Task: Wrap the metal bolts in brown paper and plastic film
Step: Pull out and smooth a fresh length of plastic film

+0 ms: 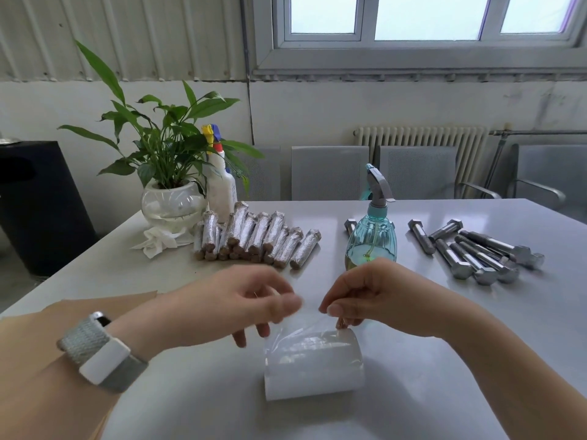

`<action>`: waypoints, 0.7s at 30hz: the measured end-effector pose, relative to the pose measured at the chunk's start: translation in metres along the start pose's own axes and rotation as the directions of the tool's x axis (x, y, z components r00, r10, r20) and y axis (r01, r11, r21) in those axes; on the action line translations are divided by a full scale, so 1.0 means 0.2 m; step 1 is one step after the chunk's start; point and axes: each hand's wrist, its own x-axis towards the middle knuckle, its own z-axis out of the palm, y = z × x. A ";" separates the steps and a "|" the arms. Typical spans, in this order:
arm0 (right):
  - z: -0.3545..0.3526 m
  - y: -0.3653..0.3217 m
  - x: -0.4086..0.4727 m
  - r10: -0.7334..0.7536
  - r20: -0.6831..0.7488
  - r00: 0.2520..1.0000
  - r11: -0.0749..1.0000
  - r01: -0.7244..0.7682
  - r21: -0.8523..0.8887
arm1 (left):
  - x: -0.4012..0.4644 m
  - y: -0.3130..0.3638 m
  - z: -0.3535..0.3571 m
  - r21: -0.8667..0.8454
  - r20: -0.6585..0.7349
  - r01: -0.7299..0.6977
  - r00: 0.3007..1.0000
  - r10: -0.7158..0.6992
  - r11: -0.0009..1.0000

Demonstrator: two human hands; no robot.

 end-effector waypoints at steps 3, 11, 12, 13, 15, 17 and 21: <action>0.00 0.00 0.00 -0.005 0.002 1.000 1.000 0.005 -0.003 | 0.05 0.01 0.04 0.187 0.034 0.044 0.998 -0.051 0.981; -0.01 0.01 0.00 0.009 -0.004 1.000 1.000 -0.009 0.004 | 0.06 0.01 0.02 0.150 -0.028 0.011 1.000 -0.007 0.989; -0.01 0.01 0.00 0.013 -0.008 1.000 1.000 -0.013 0.000 | 0.05 0.01 0.02 0.125 -0.054 -0.003 0.998 0.010 0.992; -0.01 0.01 0.00 0.017 -0.008 1.000 1.000 -0.017 -0.002 | 0.04 0.00 0.01 0.097 -0.085 -0.024 0.996 0.032 0.995; -0.01 0.01 0.00 0.021 0.000 1.000 1.000 -0.021 -0.012 | 0.02 -0.01 0.00 0.022 -0.140 -0.084 0.986 0.086 0.996; -0.01 0.01 -0.01 0.017 0.008 1.000 0.999 -0.016 -0.038 | 0.00 -0.01 0.00 -0.028 -0.157 -0.138 0.979 0.132 0.990; -0.01 -0.01 -0.01 0.001 -0.002 1.000 0.997 -0.001 -0.082 | 0.00 -0.03 0.02 0.100 -0.131 -0.159 0.976 0.172 0.982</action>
